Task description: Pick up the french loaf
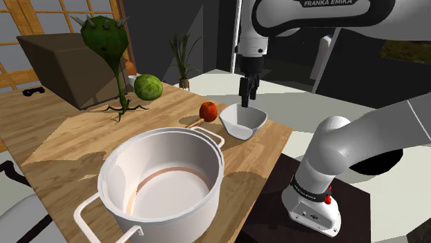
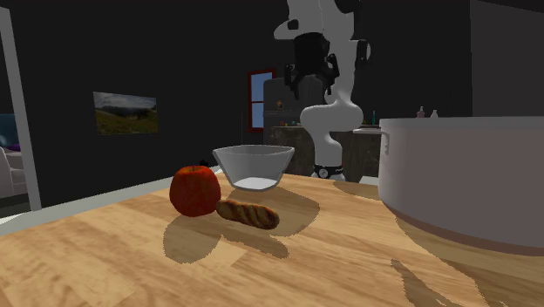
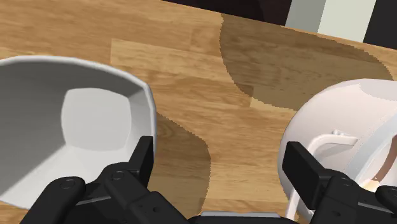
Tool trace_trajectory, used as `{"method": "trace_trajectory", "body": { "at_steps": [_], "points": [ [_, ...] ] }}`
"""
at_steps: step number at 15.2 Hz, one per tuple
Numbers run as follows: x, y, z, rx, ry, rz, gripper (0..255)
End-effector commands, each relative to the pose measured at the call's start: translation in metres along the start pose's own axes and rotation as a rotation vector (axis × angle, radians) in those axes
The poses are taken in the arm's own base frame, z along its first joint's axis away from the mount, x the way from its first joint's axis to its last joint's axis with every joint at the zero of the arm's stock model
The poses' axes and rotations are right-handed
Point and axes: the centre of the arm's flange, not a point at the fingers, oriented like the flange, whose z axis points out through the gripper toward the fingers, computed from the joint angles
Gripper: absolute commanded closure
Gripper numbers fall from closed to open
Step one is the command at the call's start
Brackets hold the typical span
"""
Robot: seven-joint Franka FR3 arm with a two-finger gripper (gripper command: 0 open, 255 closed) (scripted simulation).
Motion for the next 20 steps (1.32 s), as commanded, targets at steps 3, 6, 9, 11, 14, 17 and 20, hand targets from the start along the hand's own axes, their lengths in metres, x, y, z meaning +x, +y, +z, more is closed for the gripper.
{"method": "trace_trajectory", "body": {
  "at_steps": [3,6,9,11,14,17,20],
  "points": [
    [0.012,0.015,0.014,-0.015,0.014,-0.096,0],
    [0.032,0.036,0.035,-0.038,0.035,-0.24,0],
    [0.056,0.054,0.055,-0.06,0.056,-0.384,0],
    [0.073,0.064,0.068,-0.075,0.07,-0.48,0],
    [0.101,0.076,0.086,-0.098,0.092,-0.623,0],
    [0.131,0.085,0.103,-0.12,0.113,-0.767,0],
    [0.162,0.089,0.12,-0.143,0.134,-0.911,0]
  ]
}}
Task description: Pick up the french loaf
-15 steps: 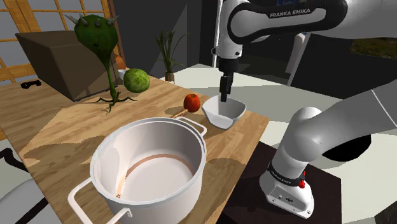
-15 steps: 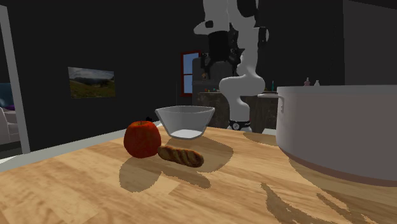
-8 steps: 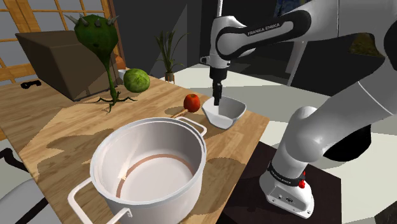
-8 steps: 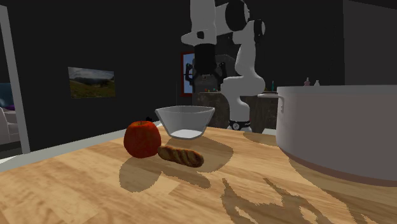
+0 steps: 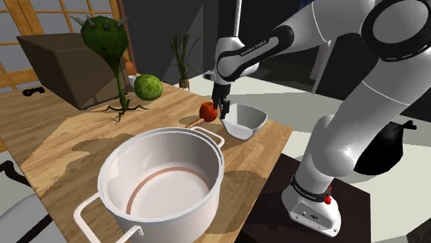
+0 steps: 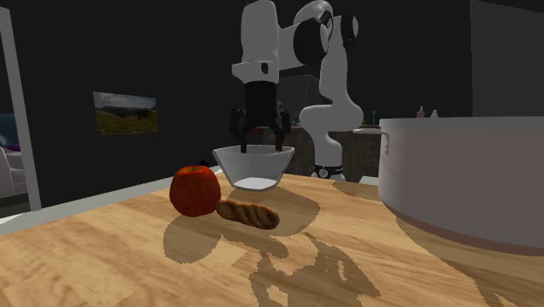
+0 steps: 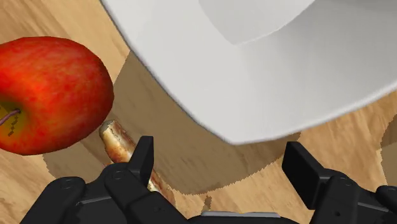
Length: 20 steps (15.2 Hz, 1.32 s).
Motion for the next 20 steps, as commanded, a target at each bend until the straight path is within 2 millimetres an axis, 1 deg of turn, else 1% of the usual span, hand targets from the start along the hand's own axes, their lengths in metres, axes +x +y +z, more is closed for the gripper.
{"method": "trace_trajectory", "body": {
  "at_steps": [1,7,10,11,18,20],
  "points": [
    [0.014,0.014,0.012,-0.018,0.015,-0.102,0],
    [0.058,0.053,0.052,-0.063,0.057,-0.39,0],
    [0.085,0.067,0.071,-0.085,0.078,-0.534,0],
    [0.089,0.069,0.074,-0.089,0.081,-0.556,0],
    [0.087,0.069,0.111,-0.089,0.081,-0.556,0],
    [0.087,0.069,0.114,-0.089,0.081,-0.556,0]
  ]
}}
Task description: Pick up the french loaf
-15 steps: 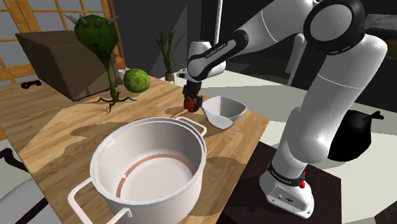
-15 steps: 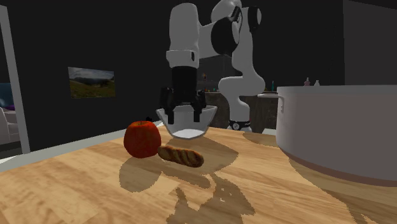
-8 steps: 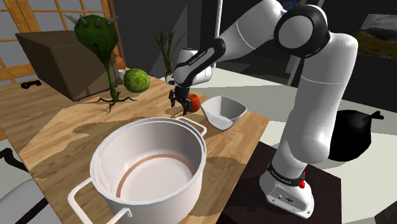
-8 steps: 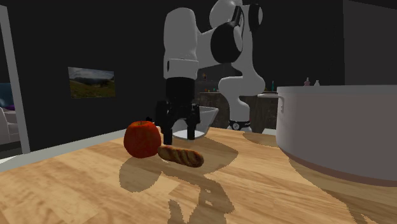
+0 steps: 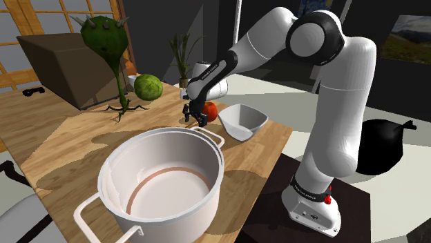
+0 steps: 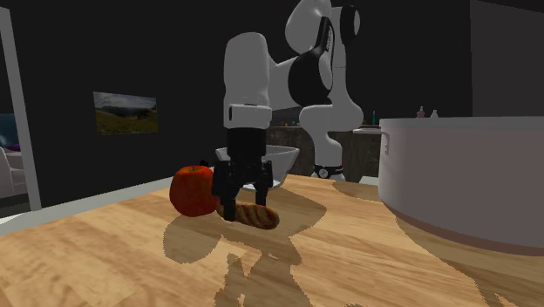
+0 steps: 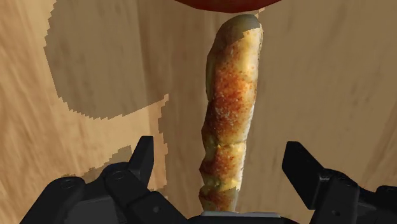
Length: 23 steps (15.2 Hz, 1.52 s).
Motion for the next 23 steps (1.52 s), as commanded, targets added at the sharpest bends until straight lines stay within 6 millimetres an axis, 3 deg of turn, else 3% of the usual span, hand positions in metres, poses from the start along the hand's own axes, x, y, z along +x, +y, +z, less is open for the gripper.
{"method": "trace_trajectory", "body": {
  "at_steps": [1,10,23],
  "points": [
    [0.0,-0.001,0.002,0.0,0.0,0.0,255],
    [0.0,-0.001,0.003,0.0,0.0,0.0,255],
    [0.006,0.009,-0.064,0.0,0.0,0.0,255]
  ]
}}
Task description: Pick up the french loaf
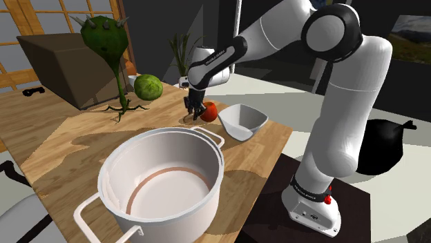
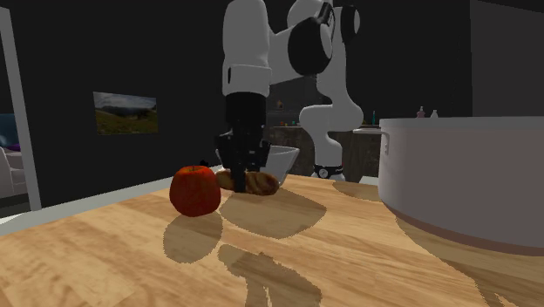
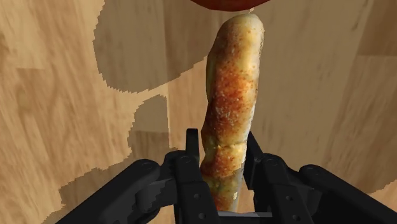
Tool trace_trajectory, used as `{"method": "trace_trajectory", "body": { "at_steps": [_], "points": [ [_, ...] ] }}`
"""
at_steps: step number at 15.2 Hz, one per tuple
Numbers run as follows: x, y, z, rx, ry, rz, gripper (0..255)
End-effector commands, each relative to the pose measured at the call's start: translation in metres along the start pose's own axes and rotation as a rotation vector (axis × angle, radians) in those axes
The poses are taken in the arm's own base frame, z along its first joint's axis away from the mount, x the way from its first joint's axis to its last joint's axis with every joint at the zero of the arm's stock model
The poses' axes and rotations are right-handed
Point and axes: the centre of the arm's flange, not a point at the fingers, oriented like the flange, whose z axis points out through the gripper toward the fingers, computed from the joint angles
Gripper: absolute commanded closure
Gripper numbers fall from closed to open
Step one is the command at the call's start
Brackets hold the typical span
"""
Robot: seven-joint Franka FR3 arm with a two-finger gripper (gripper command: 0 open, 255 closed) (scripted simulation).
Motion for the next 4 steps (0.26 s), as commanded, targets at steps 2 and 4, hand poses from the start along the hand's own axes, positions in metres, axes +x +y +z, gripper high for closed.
{"method": "trace_trajectory", "body": {
  "at_steps": [2,4],
  "points": [
    [0.0016,0.0021,-0.0145,0.0,0.0,0.0,255],
    [0.0016,0.0022,-0.0153,0.0,0.0,0.0,255]
  ]
}}
